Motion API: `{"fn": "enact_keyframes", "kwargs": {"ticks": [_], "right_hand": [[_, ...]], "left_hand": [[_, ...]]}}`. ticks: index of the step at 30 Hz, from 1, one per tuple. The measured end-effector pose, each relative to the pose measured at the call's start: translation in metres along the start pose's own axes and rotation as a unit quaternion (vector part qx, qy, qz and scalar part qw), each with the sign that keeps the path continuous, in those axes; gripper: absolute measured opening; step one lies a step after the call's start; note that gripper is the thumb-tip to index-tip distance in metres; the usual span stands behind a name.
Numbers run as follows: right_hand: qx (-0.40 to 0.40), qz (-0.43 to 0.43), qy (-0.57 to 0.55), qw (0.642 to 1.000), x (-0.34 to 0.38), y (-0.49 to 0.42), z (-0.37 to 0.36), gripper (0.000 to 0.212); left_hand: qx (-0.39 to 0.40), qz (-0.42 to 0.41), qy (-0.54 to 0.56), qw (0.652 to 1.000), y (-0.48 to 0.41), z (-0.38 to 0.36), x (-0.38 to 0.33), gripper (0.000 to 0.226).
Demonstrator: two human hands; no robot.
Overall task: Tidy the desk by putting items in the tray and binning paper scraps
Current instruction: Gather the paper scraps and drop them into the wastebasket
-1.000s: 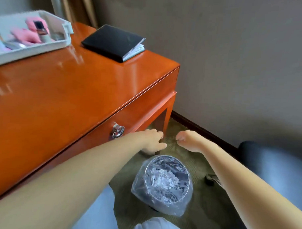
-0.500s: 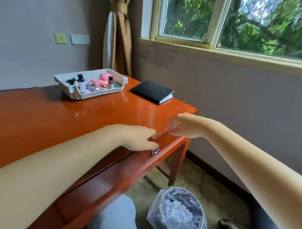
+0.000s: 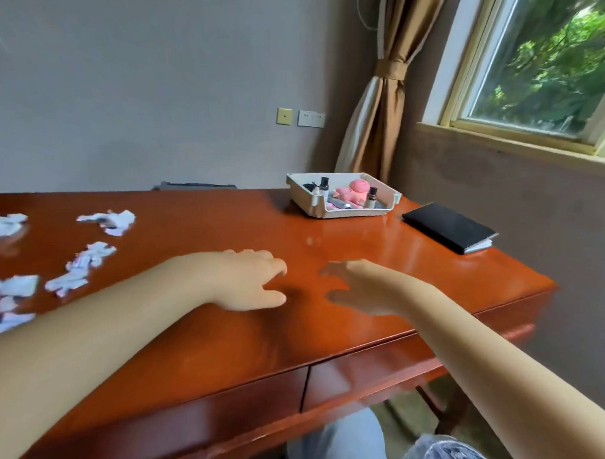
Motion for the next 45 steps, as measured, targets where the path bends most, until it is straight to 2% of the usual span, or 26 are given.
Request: {"fn": "enact_keyframes", "kwargs": {"ticks": [9, 16, 20, 26, 32, 35, 38, 40, 45], "right_hand": [[0.017, 0.113, -0.031, 0.993, 0.145, -0.012, -0.049, 0.059], [0.000, 0.184, -0.075, 0.980, 0.234, -0.008, -0.071, 0.062], [0.001, 0.215, -0.128, 0.968, 0.272, 0.001, -0.077, 0.070], [-0.030, 0.273, -0.111, 0.955, 0.319, 0.016, -0.091, 0.080], [-0.085, 0.242, -0.126, 0.958, 0.337, -0.020, -0.087, 0.071], [-0.093, 0.225, -0.118, 0.963, 0.343, -0.046, -0.082, 0.069], [-0.088, 0.213, -0.108, 0.967, 0.350, -0.071, -0.079, 0.067], [-0.078, 0.221, -0.107, 0.966, 0.355, -0.082, -0.077, 0.067], [-0.067, 0.257, -0.131, 0.955, 0.367, -0.096, -0.073, 0.066]], "left_hand": [[-0.011, 0.150, -0.001, 0.989, 0.113, -0.068, 0.105, 0.067], [-0.054, 0.256, 0.023, 0.965, 0.187, -0.109, 0.153, 0.072], [-0.104, 0.307, 0.044, 0.945, 0.213, -0.126, 0.178, 0.066], [-0.162, 0.335, 0.062, 0.926, 0.227, -0.138, 0.213, 0.061], [-0.229, 0.386, 0.091, 0.889, 0.230, -0.140, 0.246, 0.074], [-0.238, 0.417, 0.108, 0.871, 0.227, -0.140, 0.268, 0.083], [-0.260, 0.435, 0.113, 0.855, 0.225, -0.137, 0.288, 0.080], [-0.277, 0.427, 0.121, 0.852, 0.221, -0.134, 0.298, 0.073], [-0.308, 0.335, 0.154, 0.877, 0.192, -0.126, 0.298, 0.050]]}}
Point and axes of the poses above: each hand's wrist, its own y-axis away from the middle knuckle, its own z-axis out of the back of the hand, x = y × z, the point moved 7 cm from there along -y, towards the middle knuckle, and after that the axes turned 15 degrees about -z, right-handed, at the moved point
